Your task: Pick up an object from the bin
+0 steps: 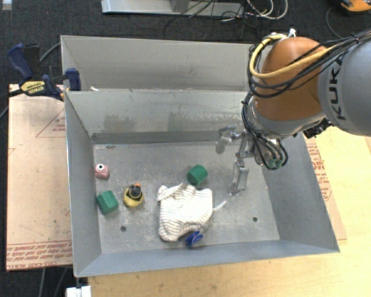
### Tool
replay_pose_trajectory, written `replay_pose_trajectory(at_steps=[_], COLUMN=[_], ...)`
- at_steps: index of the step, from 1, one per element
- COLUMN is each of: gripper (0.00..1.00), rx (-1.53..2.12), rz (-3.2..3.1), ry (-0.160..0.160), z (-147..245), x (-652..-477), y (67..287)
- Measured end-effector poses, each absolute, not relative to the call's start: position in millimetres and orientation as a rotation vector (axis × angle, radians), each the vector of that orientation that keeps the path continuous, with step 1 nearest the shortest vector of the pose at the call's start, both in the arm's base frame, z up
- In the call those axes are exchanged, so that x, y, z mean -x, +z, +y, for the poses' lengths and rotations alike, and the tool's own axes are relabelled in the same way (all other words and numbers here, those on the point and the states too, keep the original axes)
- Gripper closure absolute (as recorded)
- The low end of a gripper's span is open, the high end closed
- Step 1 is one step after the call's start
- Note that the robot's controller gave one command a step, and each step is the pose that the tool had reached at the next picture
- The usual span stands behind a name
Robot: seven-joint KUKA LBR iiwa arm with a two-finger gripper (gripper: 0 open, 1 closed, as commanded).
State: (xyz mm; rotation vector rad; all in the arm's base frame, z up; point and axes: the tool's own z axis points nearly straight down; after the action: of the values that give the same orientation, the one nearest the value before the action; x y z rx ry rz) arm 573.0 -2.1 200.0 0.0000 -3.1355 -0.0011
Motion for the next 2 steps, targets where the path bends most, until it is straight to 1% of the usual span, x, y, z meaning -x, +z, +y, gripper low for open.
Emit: replay_pose_trajectory(at_steps=[1, 2], gripper=[0.00, 0.00], rx=[0.000, -0.115], rz=[-3.143, -3.139], ry=[-0.001, -0.003], z=[-2.1, 55.1], x=[-574.5, -535.5], y=[204.9, 99.0])
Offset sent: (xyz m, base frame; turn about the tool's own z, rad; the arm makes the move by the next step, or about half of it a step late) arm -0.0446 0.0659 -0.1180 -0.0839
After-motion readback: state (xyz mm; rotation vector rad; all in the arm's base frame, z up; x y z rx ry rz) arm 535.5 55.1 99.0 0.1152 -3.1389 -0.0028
